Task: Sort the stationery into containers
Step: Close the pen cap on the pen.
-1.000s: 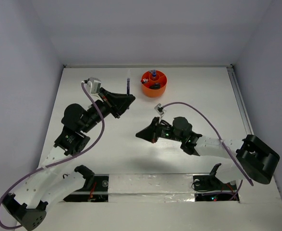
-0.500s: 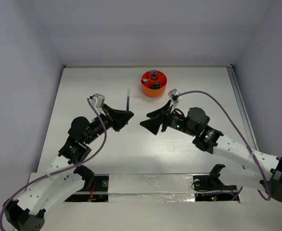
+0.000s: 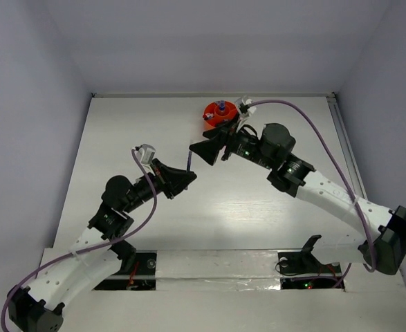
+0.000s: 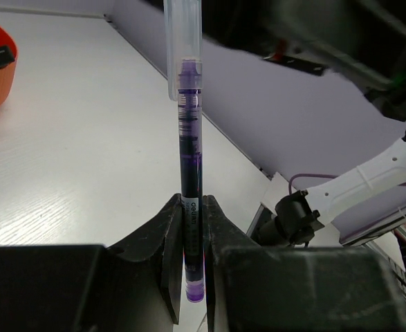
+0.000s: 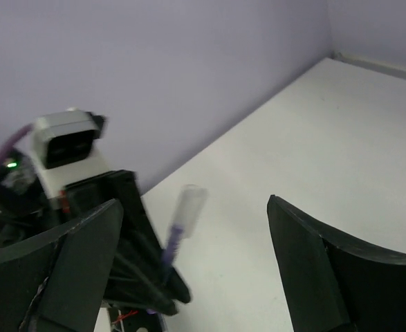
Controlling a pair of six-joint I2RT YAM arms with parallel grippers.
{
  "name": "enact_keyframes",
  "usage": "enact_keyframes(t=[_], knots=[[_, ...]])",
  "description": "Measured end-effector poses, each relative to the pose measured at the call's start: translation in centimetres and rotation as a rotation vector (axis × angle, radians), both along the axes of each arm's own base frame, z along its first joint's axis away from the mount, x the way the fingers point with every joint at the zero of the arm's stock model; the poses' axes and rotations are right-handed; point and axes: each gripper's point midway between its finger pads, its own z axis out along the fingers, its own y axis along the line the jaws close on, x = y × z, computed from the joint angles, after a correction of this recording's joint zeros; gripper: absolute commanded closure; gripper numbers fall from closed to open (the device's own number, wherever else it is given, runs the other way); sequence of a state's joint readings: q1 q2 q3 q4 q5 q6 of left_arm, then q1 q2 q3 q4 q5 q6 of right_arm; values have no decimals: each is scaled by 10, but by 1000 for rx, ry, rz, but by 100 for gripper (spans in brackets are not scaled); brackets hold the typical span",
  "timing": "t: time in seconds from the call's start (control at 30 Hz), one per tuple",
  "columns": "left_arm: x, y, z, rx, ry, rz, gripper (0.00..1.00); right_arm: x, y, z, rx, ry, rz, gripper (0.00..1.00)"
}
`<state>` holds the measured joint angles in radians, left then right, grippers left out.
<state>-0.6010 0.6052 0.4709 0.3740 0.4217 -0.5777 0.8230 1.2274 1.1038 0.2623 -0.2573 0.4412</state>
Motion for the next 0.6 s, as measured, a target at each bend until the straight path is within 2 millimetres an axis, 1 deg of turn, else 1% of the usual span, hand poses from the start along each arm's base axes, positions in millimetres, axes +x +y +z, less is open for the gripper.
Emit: enact_keyframes(t=[0.1,0.13,0.2,0.37,0.4,0.43,0.6], knots=[[-4,-1,4,-10,-15,-14,100,12,5,-22,-37,57,-9,14],[-4,-1,5,-11,-19,-18,100,14,6,-28,-46,75,-8,18],[-4,-2,4,-10,-16,-21,100,16,9,-34,-51,96,-1,22],[-3,-5,-1,-3,-2,-29,100,11,12,-36,-50,110,35,26],[-3,-5,-1,-4,-2,-32,100,10,13,-35,-48,109,42,28],[-3,-6,-1,-5,-2,-33,100,9,14,-34,-46,108,50,32],[-4,-9,-1,-8,-3,-44,100,8,18,-36,-42,120,71,39]])
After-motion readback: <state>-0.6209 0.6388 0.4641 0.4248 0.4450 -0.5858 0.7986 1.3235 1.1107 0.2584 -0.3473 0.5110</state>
